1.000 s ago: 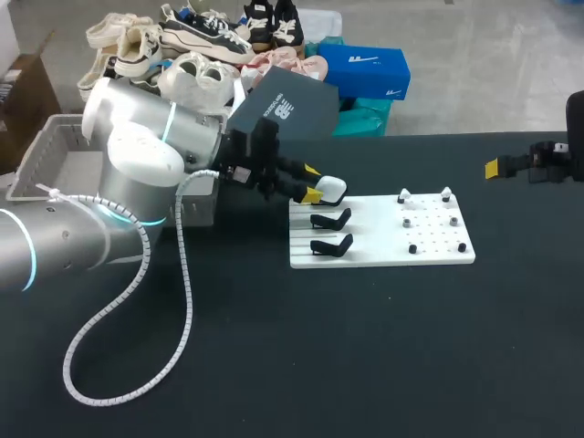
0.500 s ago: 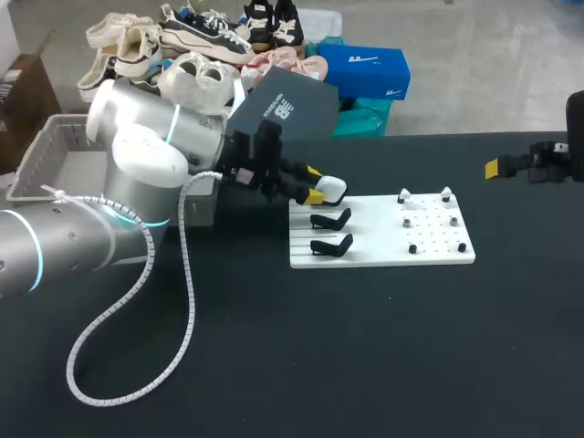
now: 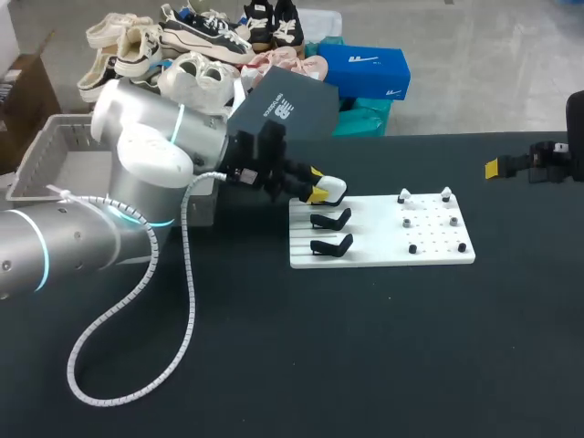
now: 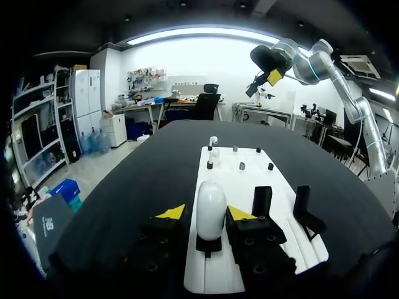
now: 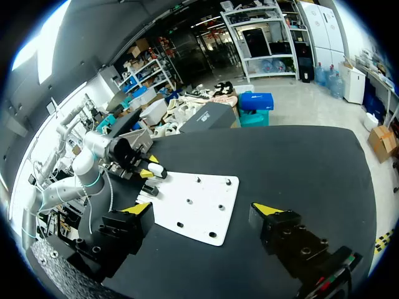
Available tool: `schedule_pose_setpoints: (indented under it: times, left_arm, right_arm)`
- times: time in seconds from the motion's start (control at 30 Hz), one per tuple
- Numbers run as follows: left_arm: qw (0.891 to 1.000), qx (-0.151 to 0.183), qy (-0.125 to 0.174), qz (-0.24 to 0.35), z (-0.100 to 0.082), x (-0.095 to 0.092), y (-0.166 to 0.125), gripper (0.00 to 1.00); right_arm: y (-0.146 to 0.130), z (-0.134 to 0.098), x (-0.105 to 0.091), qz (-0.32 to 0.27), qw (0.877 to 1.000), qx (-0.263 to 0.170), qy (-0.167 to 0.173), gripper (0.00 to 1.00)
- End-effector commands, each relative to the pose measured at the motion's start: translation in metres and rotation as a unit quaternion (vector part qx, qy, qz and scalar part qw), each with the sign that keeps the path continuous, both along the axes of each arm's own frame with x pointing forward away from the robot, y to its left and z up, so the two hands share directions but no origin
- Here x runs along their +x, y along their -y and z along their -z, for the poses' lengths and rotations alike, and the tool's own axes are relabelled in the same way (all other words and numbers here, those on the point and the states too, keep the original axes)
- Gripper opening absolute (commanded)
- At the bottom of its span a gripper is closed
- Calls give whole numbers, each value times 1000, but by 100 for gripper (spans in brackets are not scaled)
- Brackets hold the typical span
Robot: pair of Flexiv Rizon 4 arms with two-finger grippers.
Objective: Pick up each earbud case from the left stands, insert the matching earbuds, close the lid, and place the case in the box.
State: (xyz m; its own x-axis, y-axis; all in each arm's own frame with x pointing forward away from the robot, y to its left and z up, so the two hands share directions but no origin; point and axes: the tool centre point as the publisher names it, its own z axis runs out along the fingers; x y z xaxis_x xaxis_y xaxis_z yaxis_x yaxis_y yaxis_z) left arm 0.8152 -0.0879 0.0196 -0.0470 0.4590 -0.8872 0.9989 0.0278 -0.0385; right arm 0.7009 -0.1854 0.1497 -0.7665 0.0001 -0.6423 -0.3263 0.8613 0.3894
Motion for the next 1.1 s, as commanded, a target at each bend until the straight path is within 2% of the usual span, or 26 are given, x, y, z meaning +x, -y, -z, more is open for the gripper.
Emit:
schedule_pose_setpoints:
  times: [0.03, 0.1, 0.13, 0.17, 0.2, 0.47, 0.63, 0.67, 0.77, 0.9, 1.0, 1.1]
  left_arm:
    - [1000, 0, 0, 4, 3, 3, 2, 40]
    - [1000, -1, 0, 6, 3, 2, 2, 37]
    - [1000, -1, 0, 7, 3, 2, 2, 32]
    - [1000, -1, -1, 8, 3, 1, 2, 24]
    - [1000, -2, -1, 9, 3, 1, 2, 0]
    - [1000, -13, -6, 13, -5, -5, -5, 0]
    - [999, -36, -7, 6, -26, -10, -16, 0]
    - [999, -43, -7, 6, -35, -13, -18, 0]
    - [997, -64, 29, -3, -55, -24, -24, 0]
    - [994, -95, 61, -16, -76, -38, -29, 0]
    - [991, -111, 77, -24, -83, -48, -30, 0]
    - [989, -121, 79, -28, -87, -56, -31, 0]
  right_arm:
    - [1, 1, 1, -3, 1000, 2, 0, 100]
    - [1, 1, 1, -3, 1000, 2, 0, 100]
    - [1, 1, 1, -3, 1000, 2, 0, 100]
    - [1, 1, 1, -3, 1000, 2, 0, 100]
    - [1, 1, 1, -3, 1000, 2, 0, 100]
    - [1, 1, 1, -3, 1000, 2, 0, 100]
    - [1, 1, 1, -3, 1000, 2, 0, 100]
    - [1, 1, 1, -3, 1000, 2, 0, 100]
    - [1, 1, 1, -3, 1000, 2, 0, 100]
    - [1, 1, 1, -3, 1000, 2, 0, 100]
    - [1, 1, 1, -3, 1000, 2, 0, 100]
    - [1, 1, 1, -3, 1000, 2, 0, 100]
